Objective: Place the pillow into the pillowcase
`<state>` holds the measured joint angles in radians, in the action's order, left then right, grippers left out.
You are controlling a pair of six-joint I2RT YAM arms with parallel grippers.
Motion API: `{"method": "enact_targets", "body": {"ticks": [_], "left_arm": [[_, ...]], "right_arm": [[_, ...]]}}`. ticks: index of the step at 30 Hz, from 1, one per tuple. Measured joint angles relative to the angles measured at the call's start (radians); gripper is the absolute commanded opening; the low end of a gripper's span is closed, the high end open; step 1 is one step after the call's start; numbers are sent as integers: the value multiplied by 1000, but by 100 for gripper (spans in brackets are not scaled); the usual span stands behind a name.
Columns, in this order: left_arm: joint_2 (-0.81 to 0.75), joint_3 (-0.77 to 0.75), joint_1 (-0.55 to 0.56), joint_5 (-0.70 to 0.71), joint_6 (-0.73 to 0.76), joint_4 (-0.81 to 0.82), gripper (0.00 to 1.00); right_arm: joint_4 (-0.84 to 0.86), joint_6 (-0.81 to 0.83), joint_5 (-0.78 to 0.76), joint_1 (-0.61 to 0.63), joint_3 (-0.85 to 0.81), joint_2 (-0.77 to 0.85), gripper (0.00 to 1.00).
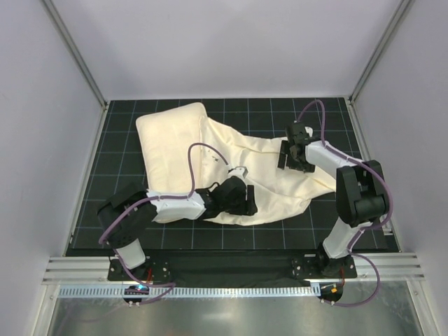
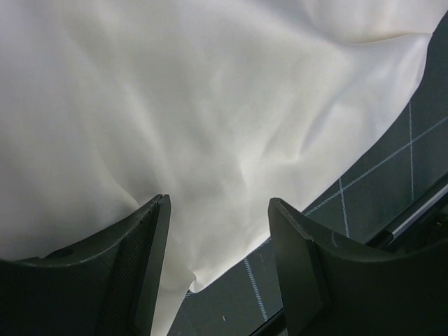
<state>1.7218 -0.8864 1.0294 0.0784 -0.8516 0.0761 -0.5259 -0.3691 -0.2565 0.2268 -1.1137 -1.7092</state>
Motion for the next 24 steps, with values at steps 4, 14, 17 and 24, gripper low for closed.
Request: {"method": "enact_targets", "body": {"ticks": [4, 14, 17, 24], "left_arm": [[-37, 20, -5, -2, 0, -1, 62], [-55, 29, -18, -27, 2, -5, 62], [-74, 32, -23, -39, 8, -17, 62], [-180, 33, -32, -56, 41, -74, 70]], "right_arm": [[-18, 1, -90, -2, -58, -100, 27], [-86, -23, -180, -120, -154, -100, 4], [-133, -13, -166, -192, -296, -102, 30], [-208, -14, -118, -363, -816, -185, 99]]}}
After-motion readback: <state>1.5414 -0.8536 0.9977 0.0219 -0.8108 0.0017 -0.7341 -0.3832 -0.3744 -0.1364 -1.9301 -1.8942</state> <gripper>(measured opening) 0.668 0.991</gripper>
